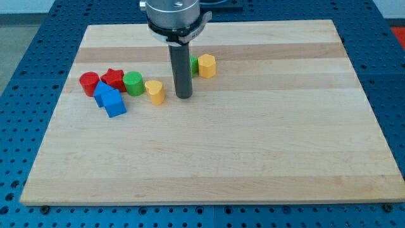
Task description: Place the yellow heart below the green star
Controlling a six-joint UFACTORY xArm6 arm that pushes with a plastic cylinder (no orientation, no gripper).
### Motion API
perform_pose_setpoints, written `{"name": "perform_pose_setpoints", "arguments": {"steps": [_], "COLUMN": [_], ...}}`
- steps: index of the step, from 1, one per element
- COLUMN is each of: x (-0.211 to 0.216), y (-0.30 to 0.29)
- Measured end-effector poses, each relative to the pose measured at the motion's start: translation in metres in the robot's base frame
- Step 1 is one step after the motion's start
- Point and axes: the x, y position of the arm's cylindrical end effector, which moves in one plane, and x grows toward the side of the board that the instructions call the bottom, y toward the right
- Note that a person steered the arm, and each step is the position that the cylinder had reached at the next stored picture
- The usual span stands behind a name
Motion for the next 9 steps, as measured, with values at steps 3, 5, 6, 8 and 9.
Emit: {"name": "perform_pose_setpoints", "arguments": {"steps": [3, 5, 6, 8, 9], "x": [0.026, 0.032, 0.039, 0.039, 0.037], "y": [0.0, -0.005, -0.022, -0.072, -0.077]}}
